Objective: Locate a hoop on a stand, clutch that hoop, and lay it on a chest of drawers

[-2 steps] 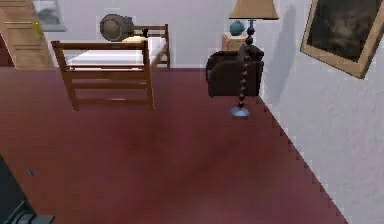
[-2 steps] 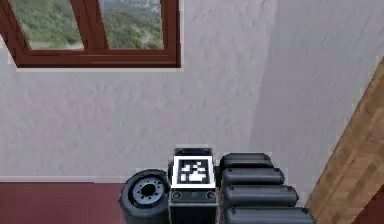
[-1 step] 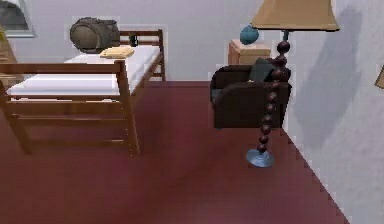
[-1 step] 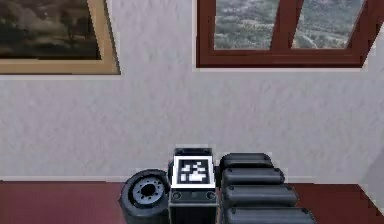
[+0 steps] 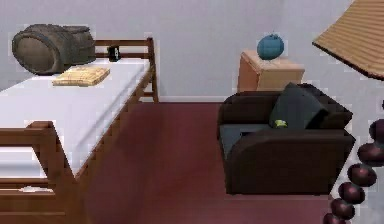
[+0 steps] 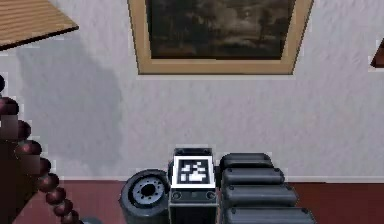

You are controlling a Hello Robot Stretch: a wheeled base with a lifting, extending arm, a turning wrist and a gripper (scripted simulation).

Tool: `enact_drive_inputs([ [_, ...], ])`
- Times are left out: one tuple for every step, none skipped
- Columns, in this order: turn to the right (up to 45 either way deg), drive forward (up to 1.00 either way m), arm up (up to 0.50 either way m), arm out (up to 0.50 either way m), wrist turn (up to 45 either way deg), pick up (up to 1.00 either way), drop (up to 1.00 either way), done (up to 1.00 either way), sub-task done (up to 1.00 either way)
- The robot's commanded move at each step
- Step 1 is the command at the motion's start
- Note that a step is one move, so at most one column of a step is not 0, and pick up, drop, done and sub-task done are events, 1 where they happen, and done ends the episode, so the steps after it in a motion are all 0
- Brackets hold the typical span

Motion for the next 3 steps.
enact_drive_inputs([
  [0.0, 1.0, 0.0, 0.0, 0.0, 0.0, 0.0, 0.0, 0.0],
  [0.0, 1.0, 0.0, 0.0, 0.0, 0.0, 0.0, 0.0, 0.0],
  [-3.0, 0.0, 0.0, 0.0, 0.0, 0.0, 0.0, 0.0, 0.0],
])
